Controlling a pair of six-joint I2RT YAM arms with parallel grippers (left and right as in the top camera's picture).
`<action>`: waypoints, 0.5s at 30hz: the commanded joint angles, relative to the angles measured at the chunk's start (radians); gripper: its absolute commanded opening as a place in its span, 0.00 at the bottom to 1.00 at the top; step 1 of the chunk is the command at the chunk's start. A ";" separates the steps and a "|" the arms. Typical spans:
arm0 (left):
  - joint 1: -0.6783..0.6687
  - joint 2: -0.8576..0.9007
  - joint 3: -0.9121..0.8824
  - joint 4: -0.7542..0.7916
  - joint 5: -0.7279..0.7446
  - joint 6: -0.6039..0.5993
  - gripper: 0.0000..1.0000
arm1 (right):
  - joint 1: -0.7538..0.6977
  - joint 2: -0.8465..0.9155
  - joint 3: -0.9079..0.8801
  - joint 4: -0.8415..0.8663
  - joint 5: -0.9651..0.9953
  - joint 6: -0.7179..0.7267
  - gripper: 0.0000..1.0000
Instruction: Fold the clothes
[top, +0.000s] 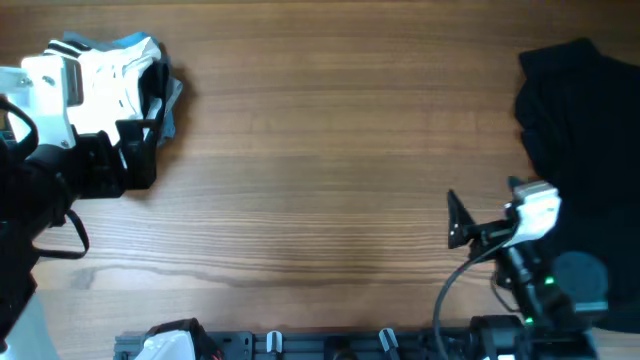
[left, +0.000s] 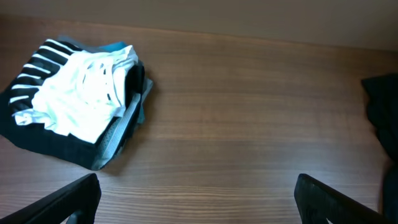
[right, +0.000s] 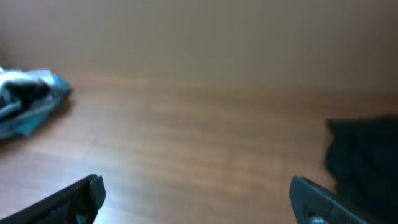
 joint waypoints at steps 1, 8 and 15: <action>-0.005 -0.003 0.002 0.005 -0.006 -0.010 1.00 | 0.005 -0.196 -0.221 0.084 0.010 0.068 1.00; -0.005 -0.003 0.002 0.005 -0.006 -0.010 1.00 | 0.004 -0.270 -0.534 0.526 0.011 0.134 1.00; -0.005 -0.003 0.002 0.005 -0.006 -0.010 1.00 | 0.004 -0.269 -0.534 0.525 0.010 0.134 1.00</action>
